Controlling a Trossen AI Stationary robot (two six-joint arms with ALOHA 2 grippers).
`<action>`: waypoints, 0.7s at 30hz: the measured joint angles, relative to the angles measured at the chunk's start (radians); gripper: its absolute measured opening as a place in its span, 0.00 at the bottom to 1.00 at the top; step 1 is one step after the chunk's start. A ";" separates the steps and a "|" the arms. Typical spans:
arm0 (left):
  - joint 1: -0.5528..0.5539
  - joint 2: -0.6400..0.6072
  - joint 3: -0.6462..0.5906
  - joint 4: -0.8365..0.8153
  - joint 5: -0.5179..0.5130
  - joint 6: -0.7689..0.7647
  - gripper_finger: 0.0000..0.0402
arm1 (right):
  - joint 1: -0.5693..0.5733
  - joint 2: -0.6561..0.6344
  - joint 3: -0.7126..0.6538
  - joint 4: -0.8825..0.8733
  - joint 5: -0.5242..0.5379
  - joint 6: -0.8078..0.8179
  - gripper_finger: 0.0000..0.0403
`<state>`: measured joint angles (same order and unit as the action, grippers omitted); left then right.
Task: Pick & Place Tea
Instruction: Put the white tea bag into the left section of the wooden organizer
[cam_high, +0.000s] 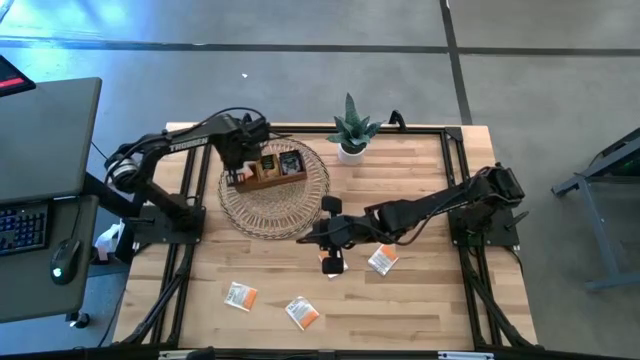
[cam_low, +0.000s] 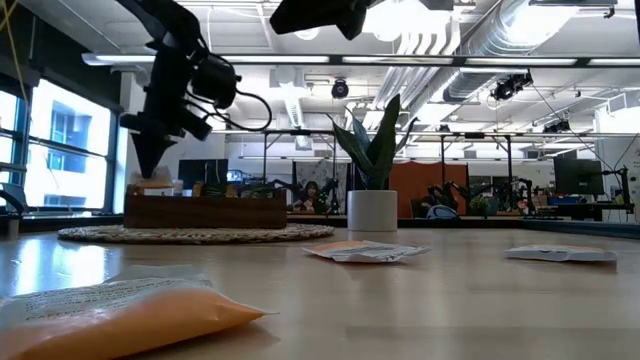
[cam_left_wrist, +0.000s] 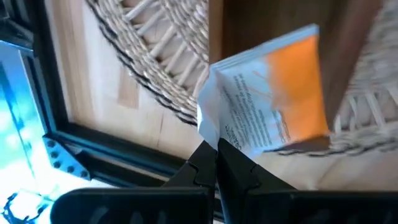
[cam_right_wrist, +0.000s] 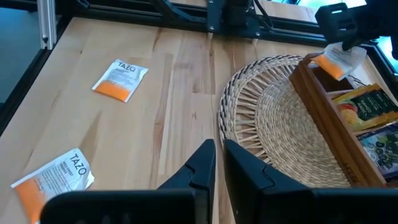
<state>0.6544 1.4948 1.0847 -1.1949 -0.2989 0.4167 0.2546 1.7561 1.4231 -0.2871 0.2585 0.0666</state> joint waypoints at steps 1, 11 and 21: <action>0.000 0.008 0.002 0.007 0.000 -0.003 0.00 | 0.000 0.000 0.000 0.000 0.000 0.000 0.07; -0.016 0.013 0.002 0.021 0.039 -0.010 0.00 | 0.000 0.000 0.000 0.000 0.000 -0.004 0.07; -0.056 0.012 0.086 0.021 -0.012 -0.002 0.00 | 0.000 0.000 0.000 0.000 0.000 -0.008 0.07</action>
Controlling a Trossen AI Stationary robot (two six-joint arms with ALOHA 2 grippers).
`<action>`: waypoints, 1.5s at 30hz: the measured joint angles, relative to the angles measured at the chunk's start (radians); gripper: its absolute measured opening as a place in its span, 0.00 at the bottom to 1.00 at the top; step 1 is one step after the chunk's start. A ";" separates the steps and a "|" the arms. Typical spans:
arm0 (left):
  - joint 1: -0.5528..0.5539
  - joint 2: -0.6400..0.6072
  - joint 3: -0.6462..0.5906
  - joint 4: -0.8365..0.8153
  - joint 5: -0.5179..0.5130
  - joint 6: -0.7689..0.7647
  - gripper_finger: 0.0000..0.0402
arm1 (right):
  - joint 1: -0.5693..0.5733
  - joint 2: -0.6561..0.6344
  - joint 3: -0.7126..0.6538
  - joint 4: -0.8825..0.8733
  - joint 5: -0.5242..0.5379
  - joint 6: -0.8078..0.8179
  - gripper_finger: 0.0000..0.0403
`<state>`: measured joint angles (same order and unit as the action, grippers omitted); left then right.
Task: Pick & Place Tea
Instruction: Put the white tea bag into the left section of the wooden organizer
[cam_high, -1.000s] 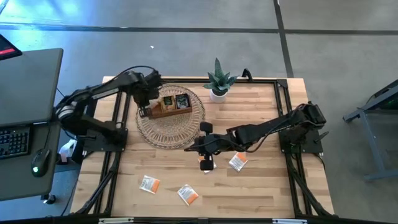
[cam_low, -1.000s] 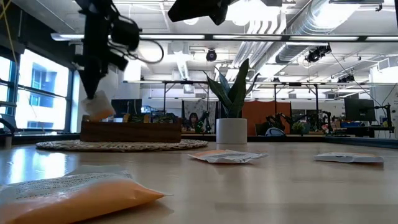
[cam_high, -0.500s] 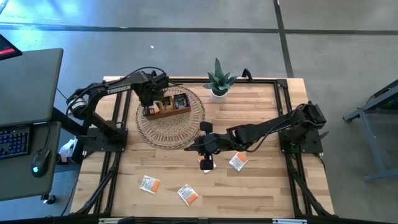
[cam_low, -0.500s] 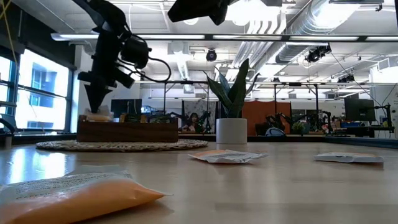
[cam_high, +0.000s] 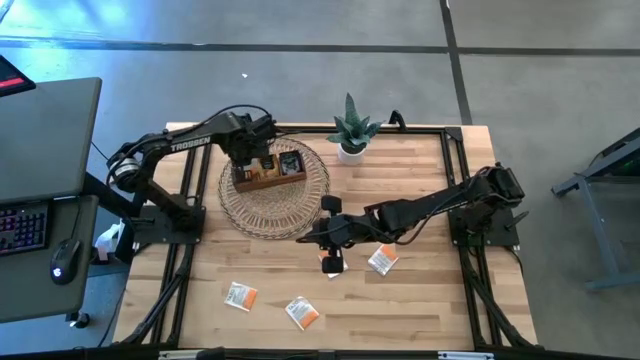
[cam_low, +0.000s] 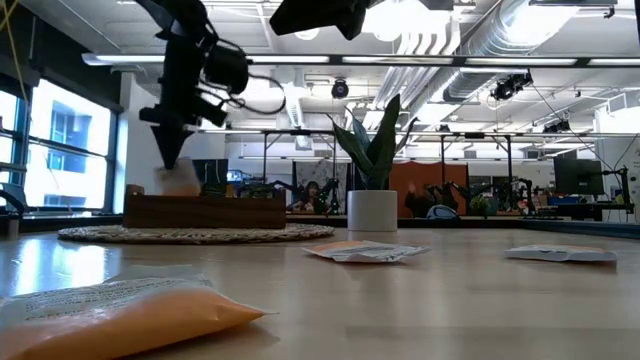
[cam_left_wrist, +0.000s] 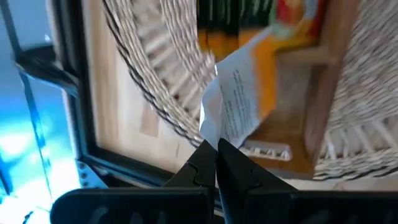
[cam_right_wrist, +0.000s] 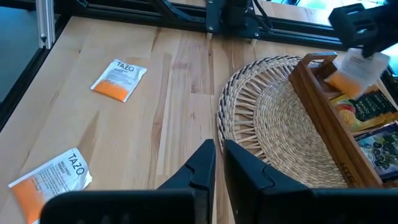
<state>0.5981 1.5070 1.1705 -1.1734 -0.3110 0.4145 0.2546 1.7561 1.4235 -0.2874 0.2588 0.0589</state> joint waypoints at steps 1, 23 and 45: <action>-0.007 0.000 0.017 -0.006 0.000 -0.001 0.00 | 0.000 0.000 0.000 0.000 0.000 0.000 0.07; -0.095 0.092 0.058 -0.159 -0.184 -0.111 0.00 | 0.000 0.000 0.000 -0.003 0.000 0.000 0.07; -0.097 0.130 0.057 -0.181 -0.265 -0.235 0.24 | 0.000 0.000 0.002 -0.002 0.000 0.000 0.08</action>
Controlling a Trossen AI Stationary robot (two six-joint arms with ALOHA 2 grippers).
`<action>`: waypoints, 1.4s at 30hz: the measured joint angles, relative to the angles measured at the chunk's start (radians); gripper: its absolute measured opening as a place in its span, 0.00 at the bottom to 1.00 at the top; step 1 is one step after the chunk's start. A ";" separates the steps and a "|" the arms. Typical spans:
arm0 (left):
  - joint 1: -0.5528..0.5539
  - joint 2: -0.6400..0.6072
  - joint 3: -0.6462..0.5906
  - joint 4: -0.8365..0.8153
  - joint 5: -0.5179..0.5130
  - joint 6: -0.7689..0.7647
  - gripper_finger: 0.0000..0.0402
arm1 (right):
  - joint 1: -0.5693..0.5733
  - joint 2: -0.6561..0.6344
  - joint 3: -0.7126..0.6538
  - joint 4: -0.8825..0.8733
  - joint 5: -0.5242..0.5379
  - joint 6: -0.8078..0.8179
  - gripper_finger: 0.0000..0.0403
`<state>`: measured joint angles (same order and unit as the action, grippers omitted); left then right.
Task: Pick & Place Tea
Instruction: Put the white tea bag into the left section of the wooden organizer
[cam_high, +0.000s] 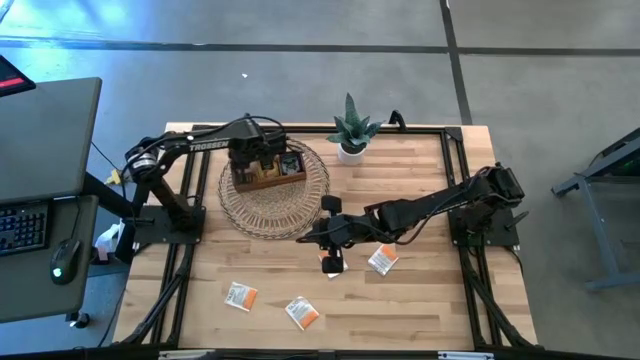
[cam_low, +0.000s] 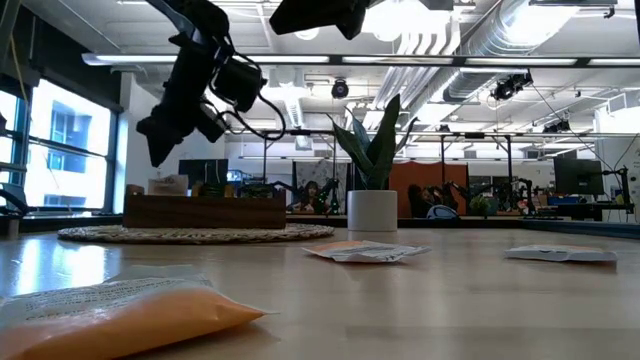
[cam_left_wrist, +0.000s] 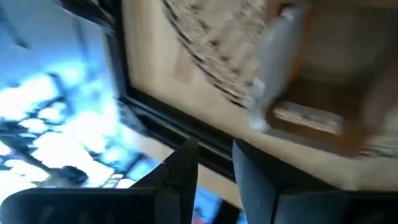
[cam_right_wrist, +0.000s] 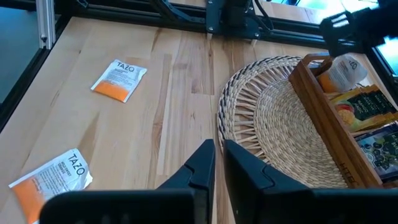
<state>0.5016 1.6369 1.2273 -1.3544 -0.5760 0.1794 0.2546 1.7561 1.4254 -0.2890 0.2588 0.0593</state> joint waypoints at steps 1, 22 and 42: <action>0.000 -0.016 0.000 -0.015 0.034 -0.026 0.25 | 0.000 0.000 0.000 0.000 0.000 0.000 0.07; -0.627 -0.823 -0.382 0.451 0.364 -0.747 0.25 | 0.003 0.000 0.000 0.018 0.000 0.011 0.08; -0.764 -0.851 -0.587 0.545 0.429 -0.761 0.25 | 0.003 0.000 -0.001 0.024 0.000 0.036 0.07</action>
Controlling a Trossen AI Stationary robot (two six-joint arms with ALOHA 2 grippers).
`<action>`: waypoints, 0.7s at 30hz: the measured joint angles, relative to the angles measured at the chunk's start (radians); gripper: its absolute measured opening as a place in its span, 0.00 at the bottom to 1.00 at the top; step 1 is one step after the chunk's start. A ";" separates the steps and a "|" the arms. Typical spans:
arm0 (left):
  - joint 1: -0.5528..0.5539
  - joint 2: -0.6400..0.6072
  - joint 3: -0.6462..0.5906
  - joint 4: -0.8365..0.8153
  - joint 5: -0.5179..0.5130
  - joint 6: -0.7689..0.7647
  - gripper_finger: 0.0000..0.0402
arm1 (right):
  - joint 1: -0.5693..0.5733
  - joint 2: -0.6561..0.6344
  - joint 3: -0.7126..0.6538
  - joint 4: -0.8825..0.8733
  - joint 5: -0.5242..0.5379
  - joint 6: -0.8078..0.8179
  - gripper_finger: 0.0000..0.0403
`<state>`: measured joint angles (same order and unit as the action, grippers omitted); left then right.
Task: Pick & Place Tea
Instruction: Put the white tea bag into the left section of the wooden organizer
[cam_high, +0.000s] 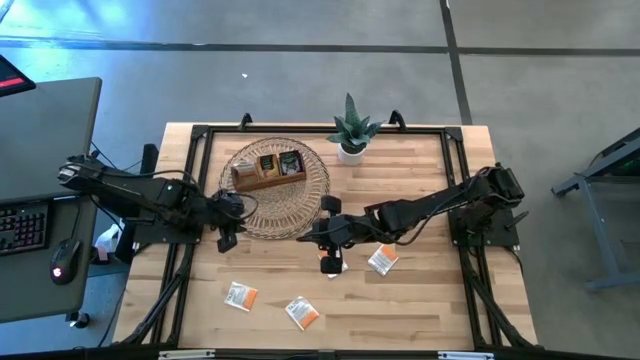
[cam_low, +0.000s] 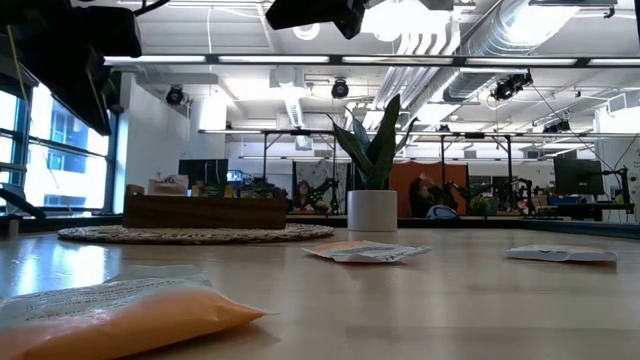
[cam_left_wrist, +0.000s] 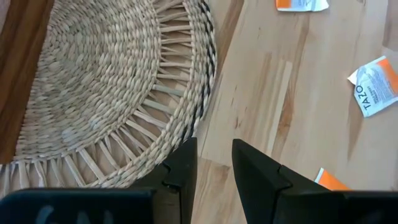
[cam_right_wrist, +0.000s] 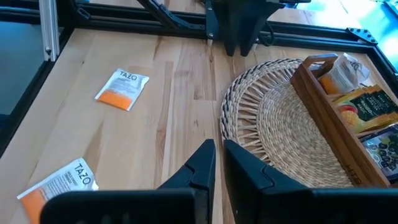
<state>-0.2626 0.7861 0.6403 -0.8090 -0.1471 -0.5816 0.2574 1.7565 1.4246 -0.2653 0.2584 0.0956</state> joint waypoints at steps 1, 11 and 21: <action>0.000 0.000 0.000 0.000 0.000 0.000 0.25 | 0.000 0.000 -0.001 0.000 0.000 -0.006 0.07; 0.000 0.000 0.000 -0.001 -0.001 0.000 0.25 | -0.002 0.000 -0.001 0.000 0.000 -0.026 0.08; 0.000 0.000 0.000 0.000 -0.001 0.000 0.25 | -0.002 0.000 -0.001 0.000 0.000 -0.026 0.09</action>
<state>-0.2623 0.7860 0.6403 -0.8095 -0.1482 -0.5816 0.2550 1.7565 1.4239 -0.2653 0.2588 0.0696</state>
